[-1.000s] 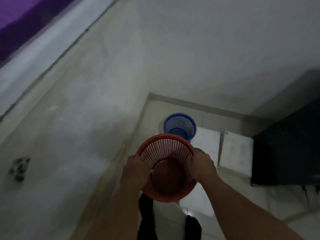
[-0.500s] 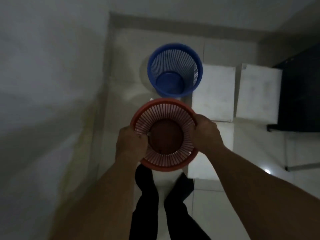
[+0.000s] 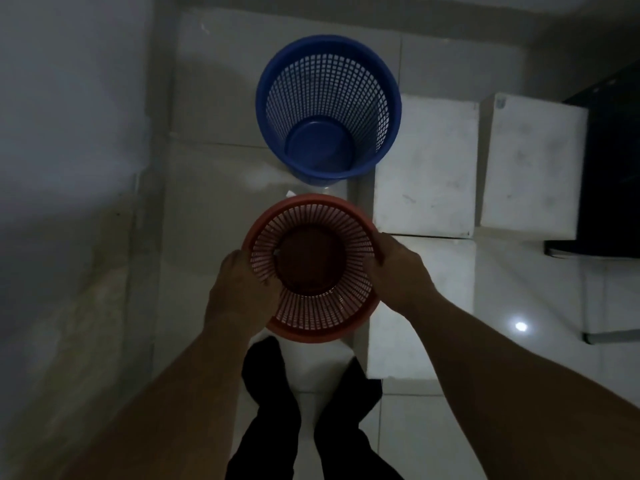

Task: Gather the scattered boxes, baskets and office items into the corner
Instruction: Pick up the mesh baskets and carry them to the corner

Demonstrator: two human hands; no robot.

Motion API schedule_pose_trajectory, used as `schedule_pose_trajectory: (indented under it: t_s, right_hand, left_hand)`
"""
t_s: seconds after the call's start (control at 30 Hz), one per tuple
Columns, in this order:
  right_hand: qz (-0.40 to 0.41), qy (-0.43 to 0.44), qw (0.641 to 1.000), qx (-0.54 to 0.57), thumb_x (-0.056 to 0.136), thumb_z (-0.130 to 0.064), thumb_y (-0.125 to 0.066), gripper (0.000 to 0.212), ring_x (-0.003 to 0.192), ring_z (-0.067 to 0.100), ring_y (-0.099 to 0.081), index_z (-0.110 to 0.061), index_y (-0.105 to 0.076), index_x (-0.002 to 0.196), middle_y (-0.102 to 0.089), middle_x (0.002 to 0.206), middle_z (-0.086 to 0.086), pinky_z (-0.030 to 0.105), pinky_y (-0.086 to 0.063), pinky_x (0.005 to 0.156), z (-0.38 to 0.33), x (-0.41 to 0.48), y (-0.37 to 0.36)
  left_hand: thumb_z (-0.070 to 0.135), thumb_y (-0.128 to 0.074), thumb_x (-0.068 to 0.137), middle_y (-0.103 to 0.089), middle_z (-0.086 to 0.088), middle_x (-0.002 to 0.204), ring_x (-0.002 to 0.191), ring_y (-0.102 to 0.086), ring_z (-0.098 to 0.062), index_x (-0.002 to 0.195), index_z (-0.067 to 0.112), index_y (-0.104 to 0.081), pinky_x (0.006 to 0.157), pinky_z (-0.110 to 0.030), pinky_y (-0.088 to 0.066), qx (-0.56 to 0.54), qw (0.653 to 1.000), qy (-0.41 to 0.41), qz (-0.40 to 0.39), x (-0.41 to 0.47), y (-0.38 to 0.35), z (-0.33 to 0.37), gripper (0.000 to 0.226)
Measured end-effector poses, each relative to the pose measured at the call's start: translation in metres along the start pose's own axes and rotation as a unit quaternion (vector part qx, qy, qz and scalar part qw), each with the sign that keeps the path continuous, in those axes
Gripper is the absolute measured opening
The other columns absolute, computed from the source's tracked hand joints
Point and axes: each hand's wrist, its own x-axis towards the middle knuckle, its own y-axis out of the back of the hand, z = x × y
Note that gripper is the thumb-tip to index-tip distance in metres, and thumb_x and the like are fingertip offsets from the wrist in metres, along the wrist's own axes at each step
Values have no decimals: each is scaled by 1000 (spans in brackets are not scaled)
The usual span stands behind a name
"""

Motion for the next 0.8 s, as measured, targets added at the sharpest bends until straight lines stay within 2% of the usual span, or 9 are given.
schedule_pose_trajectory:
  t_s: [0.1,0.27,0.4,0.5,0.57,0.63,0.73,0.8]
  right_hand:
    - [-9,19,999,-30,91,-22,-48,39,111,26,-56,-19,-51,130,-58,124,5,32,-44,89,-14,-20,14]
    - [-11,37,997,-60,94,-34,-45,34,105,27,-59,-19,-60,120,-64,115,8,31,-44,88,-63,-77,75]
    - [2,53,998,-26,95,-33,-49,34,112,26,-59,-24,-61,126,-65,123,6,31,-45,93,-127,-149,153]
    - [32,52,998,1,96,-32,-50,42,121,27,-55,-20,-53,136,-59,133,9,35,-44,101,-172,-213,210]
    - [80,46,996,16,96,-31,-50,45,122,26,-54,-21,-48,140,-57,135,8,34,-44,101,-189,-258,240]
    - [131,46,990,13,97,-30,-49,43,121,27,-54,-22,-49,139,-59,133,8,35,-44,101,-196,-301,262]
    - [196,27,980,-5,97,-34,-47,45,126,27,-50,-23,-47,140,-55,138,7,35,-41,103,-178,-368,286]
    - [219,10,975,-16,98,-37,-45,46,128,27,-47,-23,-45,142,-51,141,7,37,-40,104,-158,-409,294]
  left_hand:
    - [35,-56,83,-46,-12,130,114,-51,-34,135,18,-46,95,-48,-48,71,997,-5,-25,-16,15,15,55]
    - [39,-50,85,-51,-5,129,111,-53,-30,136,27,-47,91,-43,-49,174,976,-124,-29,-70,64,80,52]
    - [40,-48,90,-55,4,128,113,-54,-21,128,31,-54,93,-40,-48,171,957,-234,6,-136,128,164,39]
    - [35,-54,92,-54,1,129,116,-52,-23,131,26,-53,93,-41,-48,146,942,-301,27,-197,177,212,39]
    - [31,-55,92,-54,-1,131,116,-53,-24,133,23,-54,92,-40,-48,148,920,-361,33,-239,204,230,42]
    - [27,-56,92,-59,-3,126,113,-56,-25,128,20,-59,88,-38,-48,163,893,-417,53,-272,221,238,36]
    - [23,-62,89,-66,-2,115,107,-60,-26,115,16,-68,87,-38,-48,184,830,-524,56,-322,225,258,27]
    - [24,-62,88,-68,1,104,97,-64,-24,105,17,-71,78,-37,-51,194,788,-581,54,-353,215,271,21]
